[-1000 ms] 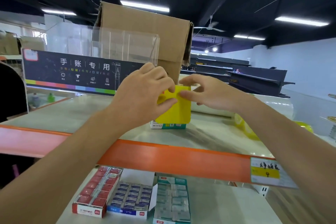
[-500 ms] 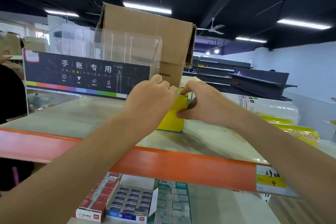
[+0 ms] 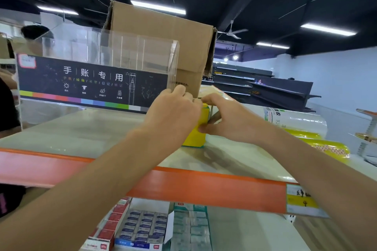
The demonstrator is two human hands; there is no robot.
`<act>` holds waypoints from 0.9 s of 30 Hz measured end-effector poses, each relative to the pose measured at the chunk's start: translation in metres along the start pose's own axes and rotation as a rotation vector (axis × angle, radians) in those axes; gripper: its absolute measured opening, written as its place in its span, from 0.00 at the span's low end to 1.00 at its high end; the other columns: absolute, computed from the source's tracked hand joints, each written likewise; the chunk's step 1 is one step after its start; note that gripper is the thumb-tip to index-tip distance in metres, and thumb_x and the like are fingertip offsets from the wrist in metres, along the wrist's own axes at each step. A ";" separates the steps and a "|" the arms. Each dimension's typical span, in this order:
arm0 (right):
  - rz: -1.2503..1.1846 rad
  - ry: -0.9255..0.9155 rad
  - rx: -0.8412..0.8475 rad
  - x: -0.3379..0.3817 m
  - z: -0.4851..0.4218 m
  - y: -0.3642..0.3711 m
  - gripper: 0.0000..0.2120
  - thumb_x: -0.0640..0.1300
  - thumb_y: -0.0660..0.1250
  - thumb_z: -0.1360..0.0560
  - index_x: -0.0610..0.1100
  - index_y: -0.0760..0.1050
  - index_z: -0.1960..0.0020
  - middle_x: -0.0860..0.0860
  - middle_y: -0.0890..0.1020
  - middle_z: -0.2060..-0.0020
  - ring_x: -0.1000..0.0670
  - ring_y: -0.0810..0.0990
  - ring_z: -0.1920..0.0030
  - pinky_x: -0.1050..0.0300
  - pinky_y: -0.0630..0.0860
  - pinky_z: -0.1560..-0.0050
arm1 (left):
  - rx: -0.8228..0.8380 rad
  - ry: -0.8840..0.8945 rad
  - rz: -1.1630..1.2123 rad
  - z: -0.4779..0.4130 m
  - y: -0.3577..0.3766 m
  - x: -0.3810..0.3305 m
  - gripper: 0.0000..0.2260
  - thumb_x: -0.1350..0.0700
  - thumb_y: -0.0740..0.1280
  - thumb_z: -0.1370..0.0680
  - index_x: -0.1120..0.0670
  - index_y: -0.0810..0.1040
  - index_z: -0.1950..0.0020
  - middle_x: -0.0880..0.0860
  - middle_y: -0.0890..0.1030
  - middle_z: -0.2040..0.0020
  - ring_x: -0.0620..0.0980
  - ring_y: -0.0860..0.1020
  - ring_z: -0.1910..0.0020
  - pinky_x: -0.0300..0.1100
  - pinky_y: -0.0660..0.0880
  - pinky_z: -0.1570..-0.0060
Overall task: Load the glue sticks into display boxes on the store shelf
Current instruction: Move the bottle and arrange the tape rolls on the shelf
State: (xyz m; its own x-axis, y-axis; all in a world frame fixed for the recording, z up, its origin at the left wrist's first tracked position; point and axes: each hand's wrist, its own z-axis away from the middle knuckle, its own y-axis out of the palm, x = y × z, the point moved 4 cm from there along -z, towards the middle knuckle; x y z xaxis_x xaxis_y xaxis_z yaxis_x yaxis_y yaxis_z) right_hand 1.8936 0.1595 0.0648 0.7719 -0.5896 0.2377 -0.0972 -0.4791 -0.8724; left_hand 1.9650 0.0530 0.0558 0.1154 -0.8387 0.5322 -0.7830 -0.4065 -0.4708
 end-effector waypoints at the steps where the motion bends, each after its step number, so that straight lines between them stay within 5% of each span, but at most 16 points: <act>1: -0.011 0.005 -0.001 0.001 0.001 -0.003 0.29 0.49 0.74 0.30 0.50 0.68 0.33 0.50 0.79 0.42 0.51 0.81 0.49 0.51 0.76 0.45 | -0.008 -0.022 0.010 0.000 -0.005 0.002 0.16 0.65 0.51 0.31 0.55 0.74 0.51 0.52 0.77 0.59 0.53 0.73 0.56 0.43 0.60 0.65; 3: -0.028 0.002 -0.010 0.006 0.004 -0.009 0.26 0.50 0.73 0.29 0.51 0.68 0.33 0.52 0.79 0.41 0.53 0.81 0.50 0.54 0.76 0.45 | 0.012 -0.033 0.040 -0.001 -0.003 0.005 0.05 0.62 0.66 0.32 0.56 0.76 0.58 0.53 0.76 0.65 0.53 0.73 0.62 0.43 0.61 0.69; 4: -0.014 -0.011 -0.022 0.009 0.007 -0.013 0.25 0.49 0.72 0.28 0.50 0.69 0.33 0.53 0.78 0.41 0.54 0.80 0.50 0.59 0.76 0.47 | -0.009 -0.031 0.085 -0.002 0.002 0.004 0.08 0.60 0.73 0.36 0.56 0.76 0.60 0.54 0.76 0.67 0.54 0.72 0.64 0.43 0.61 0.70; 8: 0.090 -0.059 -0.100 0.013 0.016 -0.025 0.21 0.43 0.70 0.26 0.47 0.72 0.34 0.69 0.71 0.52 0.61 0.73 0.55 0.78 0.68 0.57 | 0.006 -0.009 0.141 -0.002 0.000 -0.003 0.12 0.61 0.76 0.40 0.57 0.74 0.63 0.55 0.74 0.68 0.56 0.71 0.64 0.44 0.61 0.69; 10: 0.135 -0.008 -0.100 0.004 0.019 -0.028 0.22 0.44 0.67 0.24 0.49 0.69 0.31 0.70 0.71 0.48 0.64 0.73 0.52 0.76 0.68 0.55 | -0.035 -0.003 0.153 -0.005 -0.002 -0.006 0.12 0.60 0.75 0.39 0.57 0.74 0.63 0.55 0.74 0.67 0.55 0.71 0.64 0.44 0.61 0.68; 13: 0.222 0.072 -0.084 -0.018 0.023 -0.032 0.22 0.48 0.66 0.23 0.50 0.67 0.30 0.54 0.74 0.37 0.55 0.76 0.47 0.63 0.71 0.48 | -0.062 0.014 0.188 -0.013 -0.008 -0.015 0.11 0.57 0.74 0.35 0.56 0.77 0.56 0.54 0.77 0.61 0.55 0.72 0.60 0.44 0.61 0.66; 18: 0.273 0.105 -0.052 -0.043 0.034 -0.045 0.21 0.49 0.65 0.23 0.49 0.69 0.31 0.51 0.75 0.38 0.52 0.77 0.45 0.59 0.72 0.46 | -0.072 0.026 0.217 -0.031 -0.019 -0.039 0.14 0.52 0.63 0.24 0.52 0.71 0.39 0.50 0.75 0.47 0.51 0.69 0.47 0.42 0.65 0.56; 27: 0.365 0.131 -0.023 -0.110 0.045 -0.081 0.20 0.50 0.64 0.23 0.49 0.70 0.32 0.50 0.77 0.40 0.50 0.76 0.42 0.55 0.71 0.41 | 0.200 0.001 0.260 -0.099 -0.005 -0.086 0.17 0.48 0.65 0.24 0.55 0.70 0.39 0.53 0.73 0.44 0.53 0.69 0.43 0.44 0.64 0.59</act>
State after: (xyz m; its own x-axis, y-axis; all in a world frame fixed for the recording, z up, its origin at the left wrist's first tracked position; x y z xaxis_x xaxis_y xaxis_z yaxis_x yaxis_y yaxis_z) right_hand 1.8454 0.2923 0.0898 0.5972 -0.8014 -0.0330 -0.3658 -0.2356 -0.9004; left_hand 1.8984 0.1633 0.0818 -0.0733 -0.9236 0.3762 -0.6502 -0.2418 -0.7202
